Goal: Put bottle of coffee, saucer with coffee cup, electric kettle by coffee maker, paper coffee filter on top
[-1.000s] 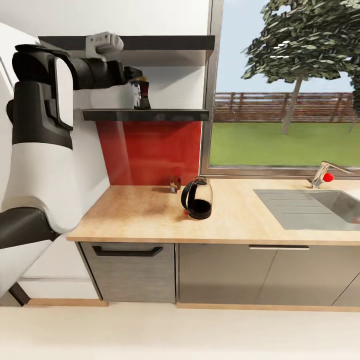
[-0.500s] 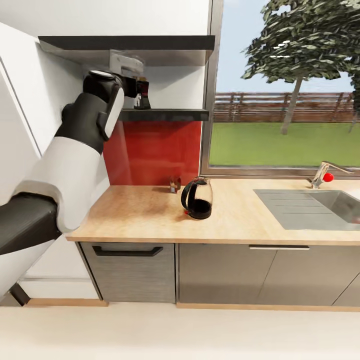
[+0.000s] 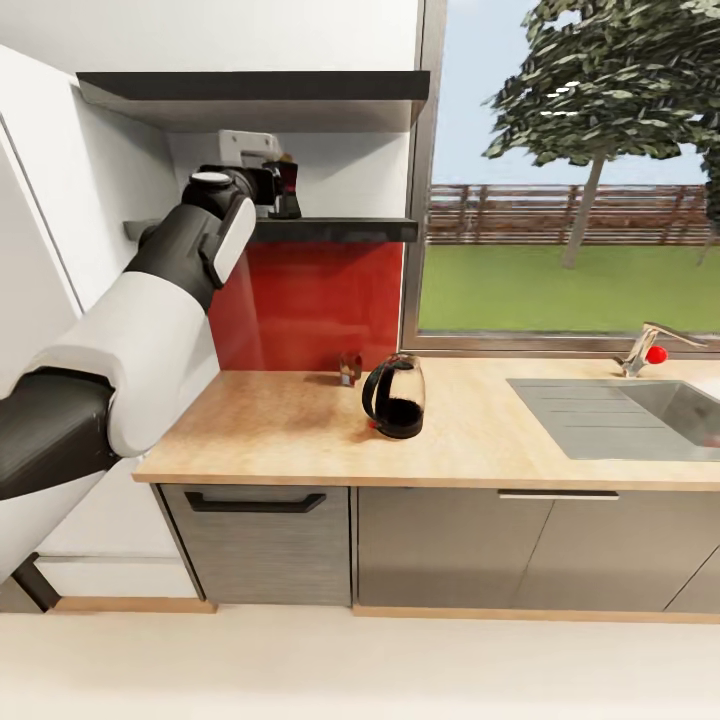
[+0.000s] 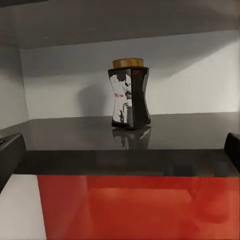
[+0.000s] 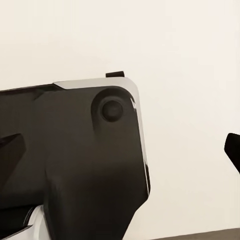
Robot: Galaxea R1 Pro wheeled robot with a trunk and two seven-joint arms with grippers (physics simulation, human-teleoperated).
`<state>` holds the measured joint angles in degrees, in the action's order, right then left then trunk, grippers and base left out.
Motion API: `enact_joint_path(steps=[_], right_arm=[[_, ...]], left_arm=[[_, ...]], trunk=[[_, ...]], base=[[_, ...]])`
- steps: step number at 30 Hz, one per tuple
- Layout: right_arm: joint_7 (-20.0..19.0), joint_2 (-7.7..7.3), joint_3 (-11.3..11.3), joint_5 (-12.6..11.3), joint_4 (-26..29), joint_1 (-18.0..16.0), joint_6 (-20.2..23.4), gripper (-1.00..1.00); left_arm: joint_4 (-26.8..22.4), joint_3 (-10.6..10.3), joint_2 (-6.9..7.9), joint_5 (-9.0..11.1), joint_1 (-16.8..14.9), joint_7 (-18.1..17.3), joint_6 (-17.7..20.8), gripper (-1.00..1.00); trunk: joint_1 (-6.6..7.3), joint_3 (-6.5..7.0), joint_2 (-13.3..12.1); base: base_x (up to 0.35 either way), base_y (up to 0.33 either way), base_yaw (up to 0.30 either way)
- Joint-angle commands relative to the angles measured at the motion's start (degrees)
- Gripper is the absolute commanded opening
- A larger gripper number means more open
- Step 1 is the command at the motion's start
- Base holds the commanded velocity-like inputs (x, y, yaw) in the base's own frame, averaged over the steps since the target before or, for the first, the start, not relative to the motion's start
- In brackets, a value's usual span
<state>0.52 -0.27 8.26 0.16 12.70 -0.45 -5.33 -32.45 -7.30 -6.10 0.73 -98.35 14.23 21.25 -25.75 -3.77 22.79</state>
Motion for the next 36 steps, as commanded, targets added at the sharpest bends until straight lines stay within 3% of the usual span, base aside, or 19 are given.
enact_joint_path(steps=[1,17,36], right_arm=[[0.04,0.0,0.18,0.01,-0.04,-0.06,-0.2,1.0],[0.09,-0.14,0.18,0.01,-0.12,-0.05,-0.2,1.0],[0.17,-0.25,0.0,0.34,-0.2,-0.05,0.08,1.0]], left_arm=[[-0.01,-0.34,0.04,0.14,-0.04,0.43,-0.04,1.0],[0.46,-0.86,-0.02,-0.01,-0.03,0.62,-0.59,1.0],[-0.51,-0.76,0.11,-0.11,0.0,0.62,-0.51,1.0]], trunk=[[-0.03,-0.13,0.13],[-0.03,-0.13,0.13],[-0.03,-0.13,0.13]], base=[[0.0,0.0,0.0],[-0.025,0.011,0.0],[0.312,0.001,0.0]])
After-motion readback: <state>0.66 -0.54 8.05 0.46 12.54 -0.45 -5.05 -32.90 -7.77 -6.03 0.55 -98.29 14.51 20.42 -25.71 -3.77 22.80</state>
